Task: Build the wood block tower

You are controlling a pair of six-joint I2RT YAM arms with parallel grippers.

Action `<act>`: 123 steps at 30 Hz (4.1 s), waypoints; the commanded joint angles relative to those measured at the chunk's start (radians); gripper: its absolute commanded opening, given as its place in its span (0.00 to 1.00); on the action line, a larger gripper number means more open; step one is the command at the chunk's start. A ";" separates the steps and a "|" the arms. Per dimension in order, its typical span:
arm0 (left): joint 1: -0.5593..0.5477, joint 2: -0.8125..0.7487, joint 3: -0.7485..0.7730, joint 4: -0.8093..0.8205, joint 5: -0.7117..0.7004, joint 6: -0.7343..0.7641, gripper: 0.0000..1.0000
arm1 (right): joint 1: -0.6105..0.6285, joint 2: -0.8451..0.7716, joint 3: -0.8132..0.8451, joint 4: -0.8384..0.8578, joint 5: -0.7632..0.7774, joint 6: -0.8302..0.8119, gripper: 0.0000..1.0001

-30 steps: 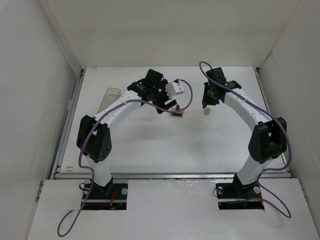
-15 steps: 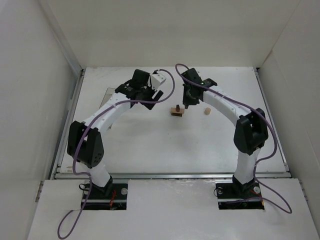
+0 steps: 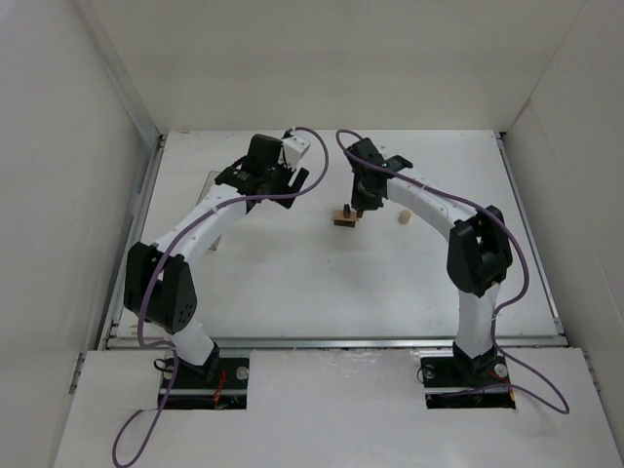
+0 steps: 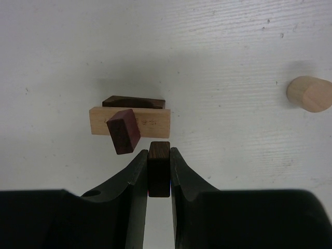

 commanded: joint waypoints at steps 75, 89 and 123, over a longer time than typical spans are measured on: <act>0.015 -0.080 -0.035 0.058 -0.059 -0.021 0.73 | 0.020 0.126 0.112 0.021 0.043 0.001 0.31; 0.015 -0.080 -0.035 0.058 -0.059 -0.021 0.73 | 0.020 0.071 0.112 0.021 0.053 -0.008 0.35; 0.015 -0.090 -0.035 0.058 -0.041 -0.021 0.73 | 0.056 0.133 0.252 -0.117 0.117 0.041 0.67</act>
